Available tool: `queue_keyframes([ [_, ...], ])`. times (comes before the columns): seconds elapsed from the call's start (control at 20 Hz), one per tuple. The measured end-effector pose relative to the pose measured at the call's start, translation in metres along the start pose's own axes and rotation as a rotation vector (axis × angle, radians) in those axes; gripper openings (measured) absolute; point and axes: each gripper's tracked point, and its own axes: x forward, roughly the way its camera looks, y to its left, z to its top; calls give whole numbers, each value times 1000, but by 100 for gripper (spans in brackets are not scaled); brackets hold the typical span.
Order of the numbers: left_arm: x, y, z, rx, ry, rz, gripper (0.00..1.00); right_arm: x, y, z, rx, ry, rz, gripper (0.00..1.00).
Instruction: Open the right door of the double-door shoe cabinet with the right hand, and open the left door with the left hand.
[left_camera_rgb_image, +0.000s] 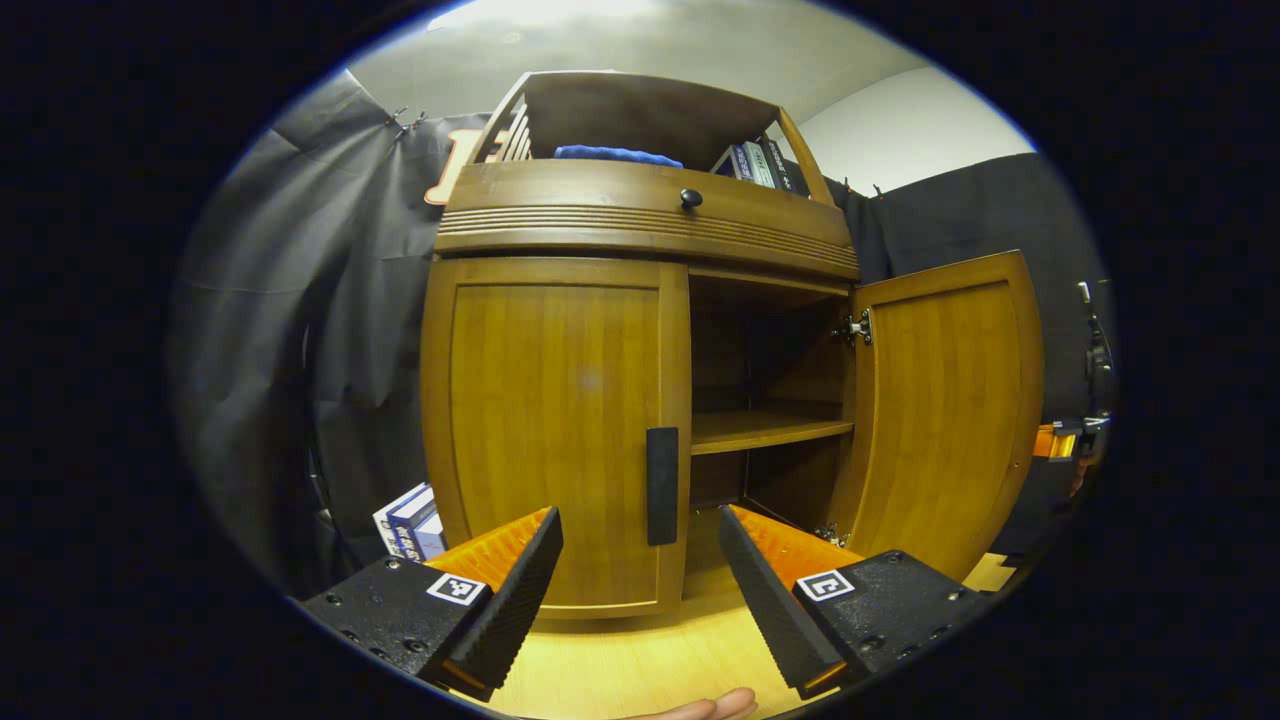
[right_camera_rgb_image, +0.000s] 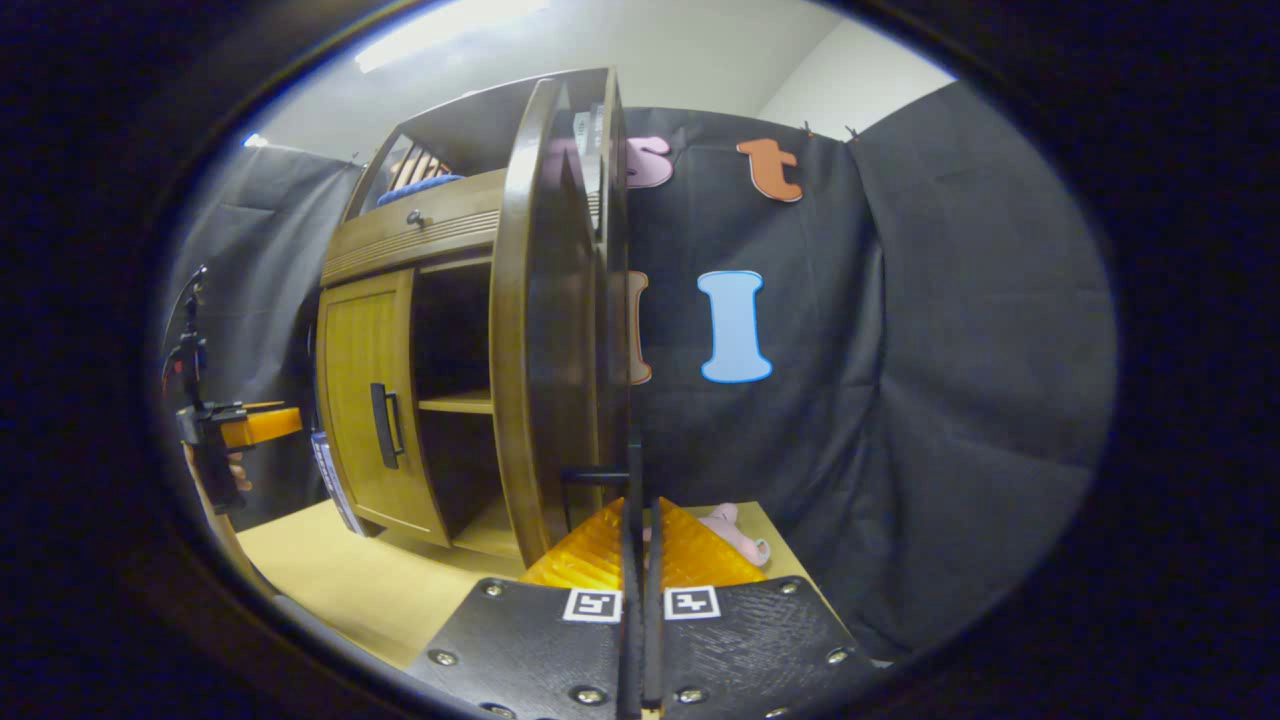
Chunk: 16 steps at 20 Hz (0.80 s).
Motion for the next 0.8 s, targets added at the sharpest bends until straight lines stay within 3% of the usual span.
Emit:
queue_keyframes([
  [0.25, 47, -5, -4, 52, -5, -15, 98, -24, -11, 3, -62, -5, -134, 3],
  [0.4, 67, -12, -12, 50, 8, -26, 97, -52, -24, 30, -111, -67, -230, 43],
  [0.6, 87, -25, -19, 46, 26, -35, 97, -81, 2, 56, -67, -144, -173, 98],
  [0.8, 104, -27, -20, 38, 27, -15, 99, -97, 27, 72, 1, -180, -129, 96],
])
